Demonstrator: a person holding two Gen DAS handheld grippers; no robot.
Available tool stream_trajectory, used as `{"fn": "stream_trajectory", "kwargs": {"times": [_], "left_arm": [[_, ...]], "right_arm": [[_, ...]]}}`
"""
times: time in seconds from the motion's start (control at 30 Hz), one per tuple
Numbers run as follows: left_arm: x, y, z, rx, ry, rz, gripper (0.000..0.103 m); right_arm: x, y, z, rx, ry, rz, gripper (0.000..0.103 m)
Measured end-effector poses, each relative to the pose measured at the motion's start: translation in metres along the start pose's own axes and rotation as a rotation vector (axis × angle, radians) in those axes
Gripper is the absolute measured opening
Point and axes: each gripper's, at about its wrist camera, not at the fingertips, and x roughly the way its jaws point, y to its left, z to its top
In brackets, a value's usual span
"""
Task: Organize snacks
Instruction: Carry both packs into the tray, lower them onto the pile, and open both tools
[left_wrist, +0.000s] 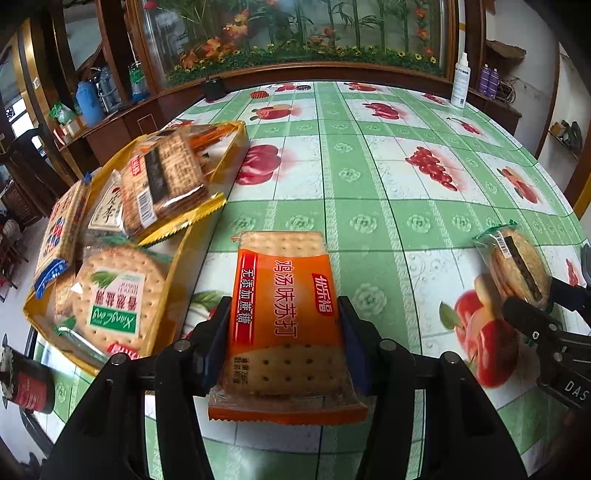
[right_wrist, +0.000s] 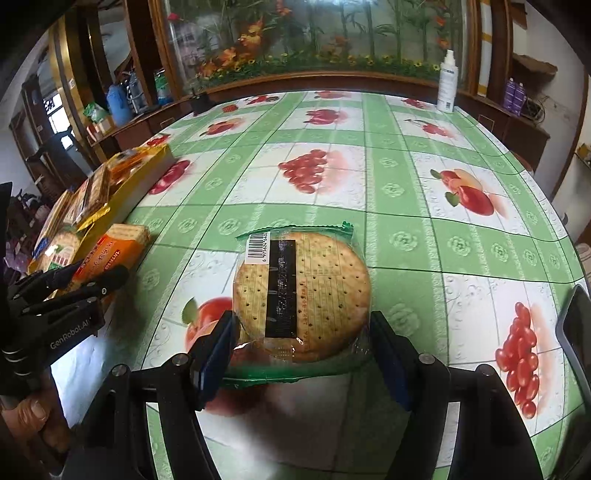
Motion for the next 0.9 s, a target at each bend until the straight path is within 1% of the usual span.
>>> {"fn": "stream_trajectory", "kwargs": {"times": [0.17,0.47,0.7,0.9], "left_arm": [[-0.006,0.004,-0.005,-0.008,-0.004,-0.008,0.053],[-0.021,0.014,-0.005,-0.009,-0.046,0.026,0.053],[-0.027,0.031,-0.004,-0.033,-0.067,0.047,0.053],[-0.031,0.05,-0.003,-0.067,-0.08,0.051,0.053]], "right_arm": [[-0.001,0.008,0.0,-0.011,0.003,0.013,0.072],[-0.006,0.019,0.003,-0.024,-0.004,0.033,0.072],[-0.006,0.034,0.009,-0.048,-0.007,0.055,0.072],[-0.005,0.049,0.016,-0.069,-0.014,0.078,0.072]]}}
